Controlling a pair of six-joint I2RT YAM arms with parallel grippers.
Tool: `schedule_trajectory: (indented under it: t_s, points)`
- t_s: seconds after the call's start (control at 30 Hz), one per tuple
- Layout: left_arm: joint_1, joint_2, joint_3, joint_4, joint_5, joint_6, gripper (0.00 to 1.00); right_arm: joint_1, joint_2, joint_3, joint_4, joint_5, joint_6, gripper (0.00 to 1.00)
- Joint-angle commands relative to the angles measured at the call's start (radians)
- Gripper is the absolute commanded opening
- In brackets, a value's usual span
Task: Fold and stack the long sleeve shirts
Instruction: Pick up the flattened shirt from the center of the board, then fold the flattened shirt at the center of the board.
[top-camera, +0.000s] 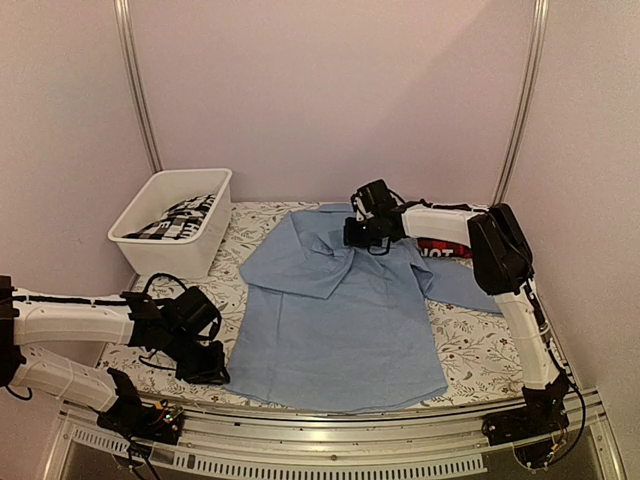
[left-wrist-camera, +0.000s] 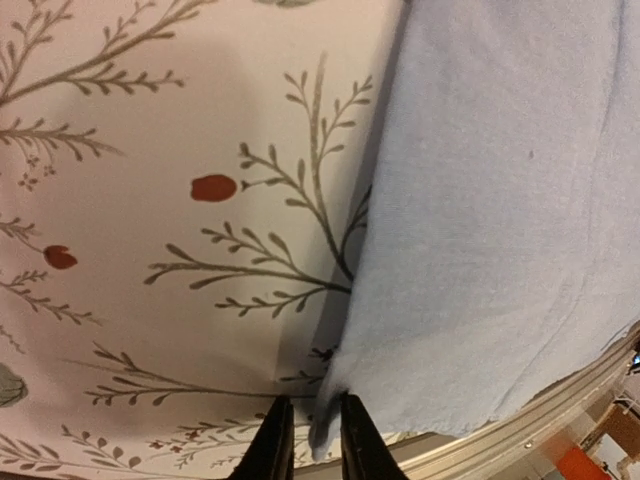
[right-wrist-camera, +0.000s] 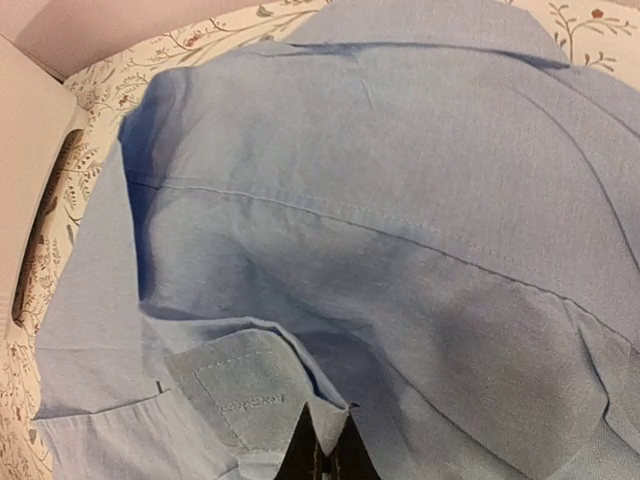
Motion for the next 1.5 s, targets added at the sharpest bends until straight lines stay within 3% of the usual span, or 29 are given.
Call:
schedule_trajectory:
  t_s: [0.0,0.1,0.43,1.0,1.47]
  points:
    - [-0.017,-0.002,0.0,0.011,0.004,0.009,0.1,0.012,-0.144,0.022,0.037,-0.018,-0.031,0.0]
    - [-0.017,-0.017,0.028,-0.012,-0.002,0.021,0.0,0.019,-0.177,0.023,0.072,-0.033,-0.065,0.0]
    - [-0.023,-0.026,0.167,-0.074,0.03,0.118,0.0,0.031,-0.318,0.072,0.192,0.018,-0.287,0.0]
    - [-0.107,0.135,0.421,-0.148,0.157,0.315,0.0,0.03,-0.53,0.022,0.421,0.227,-0.634,0.0]
    - [-0.172,0.347,0.58,-0.086,0.255,0.409,0.0,0.029,-0.591,-0.076,0.56,0.344,-0.748,0.0]
